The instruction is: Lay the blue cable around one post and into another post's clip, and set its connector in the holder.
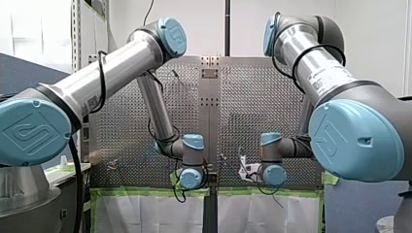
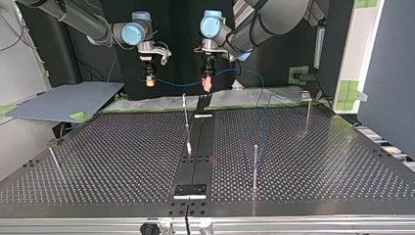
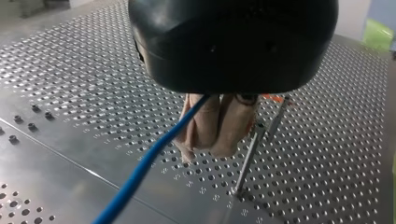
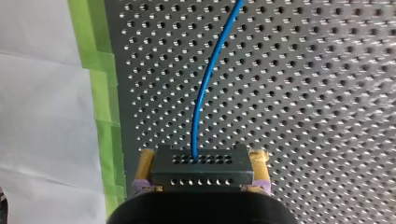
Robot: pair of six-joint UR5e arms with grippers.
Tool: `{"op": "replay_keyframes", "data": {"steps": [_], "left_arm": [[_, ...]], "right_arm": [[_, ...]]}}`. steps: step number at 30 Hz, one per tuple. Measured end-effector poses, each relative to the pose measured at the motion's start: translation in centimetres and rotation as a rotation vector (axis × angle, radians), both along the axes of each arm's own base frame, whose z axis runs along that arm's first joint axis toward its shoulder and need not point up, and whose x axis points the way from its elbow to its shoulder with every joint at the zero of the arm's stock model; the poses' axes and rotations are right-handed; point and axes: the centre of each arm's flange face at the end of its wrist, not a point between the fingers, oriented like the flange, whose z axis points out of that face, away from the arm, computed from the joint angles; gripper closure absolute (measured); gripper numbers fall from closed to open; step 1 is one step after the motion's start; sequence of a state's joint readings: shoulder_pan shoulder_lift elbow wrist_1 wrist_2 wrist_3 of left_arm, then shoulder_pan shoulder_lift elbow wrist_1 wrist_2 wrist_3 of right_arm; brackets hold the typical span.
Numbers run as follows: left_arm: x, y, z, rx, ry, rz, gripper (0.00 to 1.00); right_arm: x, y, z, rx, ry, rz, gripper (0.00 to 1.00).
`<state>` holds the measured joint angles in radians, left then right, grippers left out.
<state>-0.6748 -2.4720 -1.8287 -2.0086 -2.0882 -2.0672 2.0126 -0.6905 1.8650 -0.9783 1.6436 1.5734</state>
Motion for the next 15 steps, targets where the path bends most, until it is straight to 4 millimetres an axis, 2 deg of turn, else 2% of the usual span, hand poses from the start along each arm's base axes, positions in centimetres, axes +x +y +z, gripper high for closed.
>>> {"op": "replay_keyframes", "data": {"steps": [10, 15], "left_arm": [[1.6, -0.1, 0.2, 0.082, -0.031, 0.007, 0.86], [2.1, -0.5, -1.0, 0.114, -0.02, 0.0, 0.86]], "right_arm": [[0.8, -2.4, 0.5, -0.005, 0.006, -0.004, 0.99], [1.0, -3.4, 0.9, -0.028, -0.007, -0.005, 0.99]]}}
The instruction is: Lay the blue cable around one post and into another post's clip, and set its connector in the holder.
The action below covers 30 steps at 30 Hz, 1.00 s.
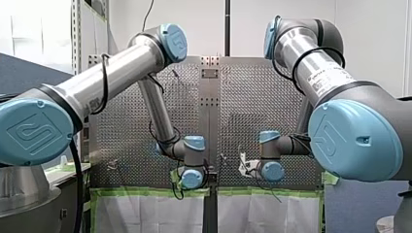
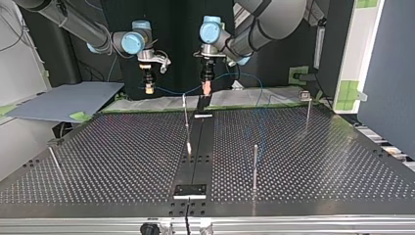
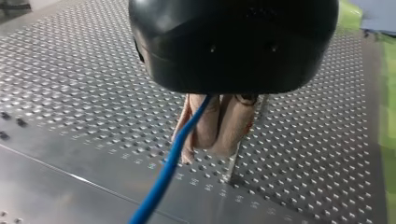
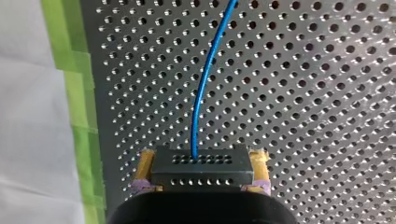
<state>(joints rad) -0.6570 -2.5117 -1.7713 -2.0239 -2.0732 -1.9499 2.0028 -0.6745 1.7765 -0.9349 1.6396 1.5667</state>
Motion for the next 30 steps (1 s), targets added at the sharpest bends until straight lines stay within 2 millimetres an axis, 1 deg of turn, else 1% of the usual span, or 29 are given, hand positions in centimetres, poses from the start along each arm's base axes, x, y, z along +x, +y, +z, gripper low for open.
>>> {"op": "replay_keyframes", "data": {"steps": [2, 4, 12, 19, 21, 26, 30], "left_arm": [[0.0, -0.1, -0.6, 0.002, 0.003, -0.002, 0.86], [0.2, -0.2, -0.8, -0.005, -0.001, -0.005, 0.86], [1.2, -1.2, -0.3, -0.052, -0.02, -0.028, 0.86], [1.6, -1.2, -0.1, -0.056, -0.015, -0.021, 0.86], [1.6, -1.2, -0.1, -0.055, -0.014, -0.02, 0.86], [1.7, -1.2, -0.1, -0.056, -0.014, -0.017, 0.86], [1.8, -1.1, -0.1, -0.059, -0.015, -0.014, 0.86]], "right_arm": [[0.0, -0.3, 0.1, -0.005, -0.001, 0.0, 0.99], [0.0, -0.5, 0.1, -0.01, -0.002, -0.002, 0.99], [-0.3, -1.2, 0.2, -0.028, -0.016, -0.013, 0.99], [-0.7, -2.3, 0.2, -0.033, -0.018, -0.024, 0.99], [-0.8, -2.6, -0.1, -0.029, -0.015, -0.026, 0.99], [-1.0, -3.3, -1.9, 0.005, 0.002, -0.032, 0.99], [-1.1, -3.2, -3.2, 0.043, 0.024, -0.035, 0.99]]}}
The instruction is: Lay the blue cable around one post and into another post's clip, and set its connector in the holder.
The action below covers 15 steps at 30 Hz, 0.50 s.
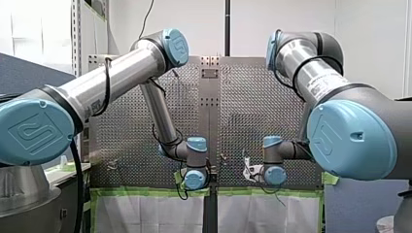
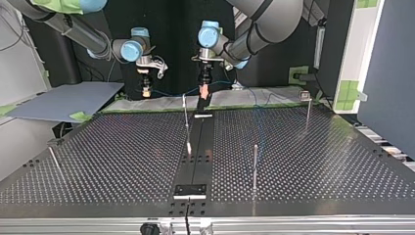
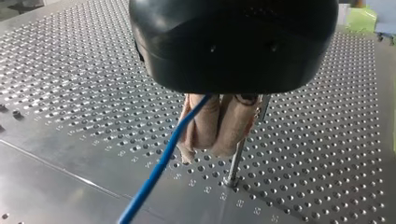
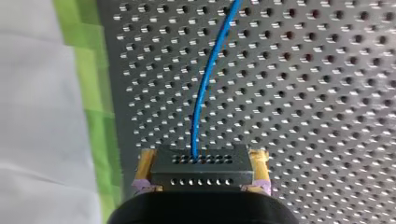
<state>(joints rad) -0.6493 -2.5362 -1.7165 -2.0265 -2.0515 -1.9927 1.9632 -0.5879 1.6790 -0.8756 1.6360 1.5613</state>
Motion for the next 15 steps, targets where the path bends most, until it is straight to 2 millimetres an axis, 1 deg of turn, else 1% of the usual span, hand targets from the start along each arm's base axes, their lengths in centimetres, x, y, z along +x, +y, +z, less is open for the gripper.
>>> {"op": "replay_keyframes", "data": {"steps": [3, 8, 15], "left_arm": [[0.1, 0.1, 0.0, 0.001, 0.0, 0.002, 0.86], [0.3, -0.3, 0.2, 0.016, -0.006, -0.001, 0.86], [1.0, -1.2, 0.8, 0.074, -0.005, 0.0, 0.86]], "right_arm": [[0.0, 0.0, -0.3, 0.018, 0.011, 0.002, 0.99], [0.1, -0.7, -0.1, 0.016, 0.009, 0.0, 0.99], [0.0, -2.4, 0.6, 0.0, 0.005, -0.004, 0.99]]}}
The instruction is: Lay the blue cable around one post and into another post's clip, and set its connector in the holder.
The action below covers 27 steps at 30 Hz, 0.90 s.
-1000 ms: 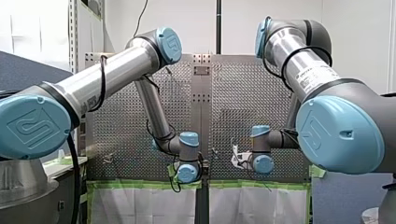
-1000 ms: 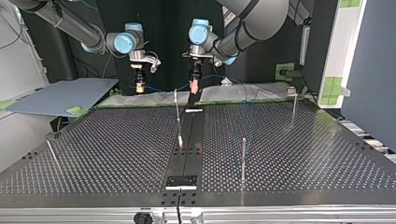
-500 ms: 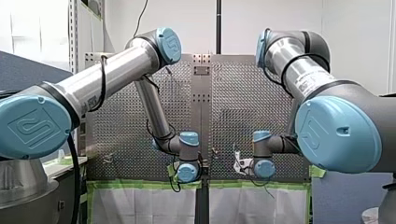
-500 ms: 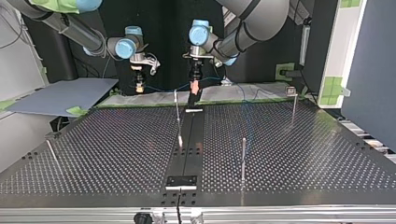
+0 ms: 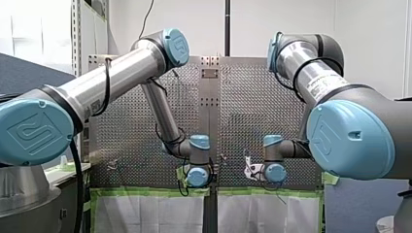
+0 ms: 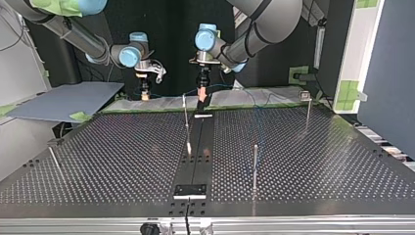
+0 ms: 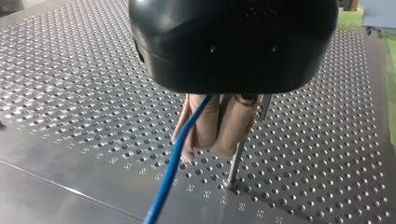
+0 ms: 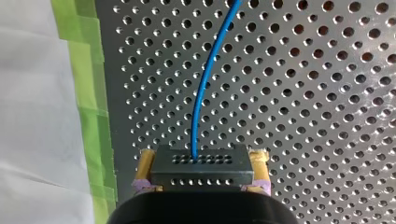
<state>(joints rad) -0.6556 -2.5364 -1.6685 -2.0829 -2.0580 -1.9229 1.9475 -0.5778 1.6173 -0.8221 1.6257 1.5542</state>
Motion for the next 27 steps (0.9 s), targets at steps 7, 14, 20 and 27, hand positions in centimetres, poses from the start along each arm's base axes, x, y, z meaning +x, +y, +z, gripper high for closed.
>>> {"op": "replay_keyframes", "data": {"steps": [7, 14, 20, 27], "left_arm": [[0.2, 0.2, -0.1, 0.03, 0.013, 0.008, 0.86], [0.8, 0.3, 0.1, 0.023, 0.007, 0.018, 0.86], [1.4, -0.1, 0.5, 0.011, -0.004, 0.014, 0.86], [2.6, 0.0, 0.9, -0.002, -0.013, 0.019, 0.86]], "right_arm": [[-0.8, -1.4, 0.4, -0.004, 0.01, -0.013, 0.99], [-1.7, -2.2, 0.5, -0.013, 0.006, -0.021, 0.99], [-1.8, -2.3, 0.5, -0.013, 0.006, -0.021, 0.99], [-1.8, -2.8, 0.8, -0.016, 0.006, -0.016, 0.99]]}}
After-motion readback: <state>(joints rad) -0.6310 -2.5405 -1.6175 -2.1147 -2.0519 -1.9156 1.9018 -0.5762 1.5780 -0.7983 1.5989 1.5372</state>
